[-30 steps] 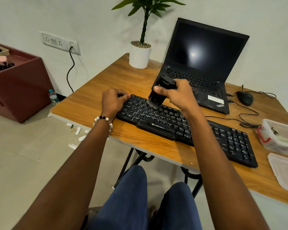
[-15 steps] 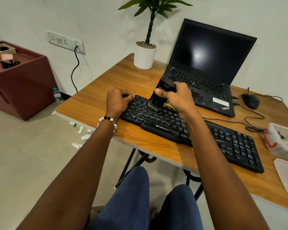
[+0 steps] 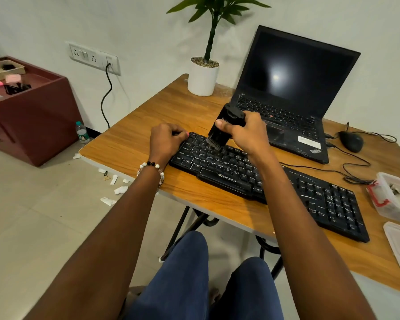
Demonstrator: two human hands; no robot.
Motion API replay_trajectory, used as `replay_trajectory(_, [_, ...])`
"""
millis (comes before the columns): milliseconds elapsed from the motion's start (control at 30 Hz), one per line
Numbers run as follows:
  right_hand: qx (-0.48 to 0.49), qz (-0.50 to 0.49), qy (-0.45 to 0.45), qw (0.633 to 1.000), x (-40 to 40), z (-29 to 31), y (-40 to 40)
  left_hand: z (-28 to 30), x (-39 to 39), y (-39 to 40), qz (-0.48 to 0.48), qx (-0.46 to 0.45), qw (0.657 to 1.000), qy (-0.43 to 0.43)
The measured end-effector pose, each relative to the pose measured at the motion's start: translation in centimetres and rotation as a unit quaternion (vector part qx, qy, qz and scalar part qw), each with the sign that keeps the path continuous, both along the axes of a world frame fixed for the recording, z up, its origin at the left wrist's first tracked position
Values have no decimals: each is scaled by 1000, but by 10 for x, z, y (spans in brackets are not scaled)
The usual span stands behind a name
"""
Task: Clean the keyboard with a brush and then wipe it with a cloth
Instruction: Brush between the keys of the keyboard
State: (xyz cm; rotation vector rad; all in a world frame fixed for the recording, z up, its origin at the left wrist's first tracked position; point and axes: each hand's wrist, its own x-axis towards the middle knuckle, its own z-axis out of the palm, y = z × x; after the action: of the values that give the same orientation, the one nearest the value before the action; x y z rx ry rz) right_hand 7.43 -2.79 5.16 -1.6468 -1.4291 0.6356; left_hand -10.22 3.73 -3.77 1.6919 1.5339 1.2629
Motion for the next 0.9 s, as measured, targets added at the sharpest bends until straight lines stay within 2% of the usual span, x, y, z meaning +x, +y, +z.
replay_trajectory(133, [3, 5, -67, 998, -12, -13, -1, -1, 0, 2, -1, 7, 1000, 7])
replay_trajectory(200, [-4, 14, -70, 997, -13, -15, -1, -2, -1, 2, -1, 14, 1000, 15])
replay_trajectory(333, [-53, 27, 18, 998, -6, -7, 0, -3, 0, 3, -2, 23, 999, 24])
replay_trajectory(467, [-25, -4, 61, 998, -5, -6, 6, -4, 0, 3, -2, 23, 999, 29])
replay_trajectory(567, [6, -2, -47, 999, -16, -11, 6, -4, 0, 4, -4, 27, 999, 28])
replay_trajectory(633, [-5, 16, -77, 997, -22, -14, 6, -4, 0, 3, -5, 28, 999, 30])
replay_trajectory(700, [-49, 48, -28, 997, -21, -10, 6, -4, 0, 3, -7, 29, 999, 30])
replay_trajectory(767, [-73, 83, 71, 991, -18, -8, 5, -3, 0, 2, -10, 28, 999, 24])
replay_trajectory(900, [-21, 29, 53, 998, -12, -4, 0, -2, 0, 1, -6, 22, 999, 25])
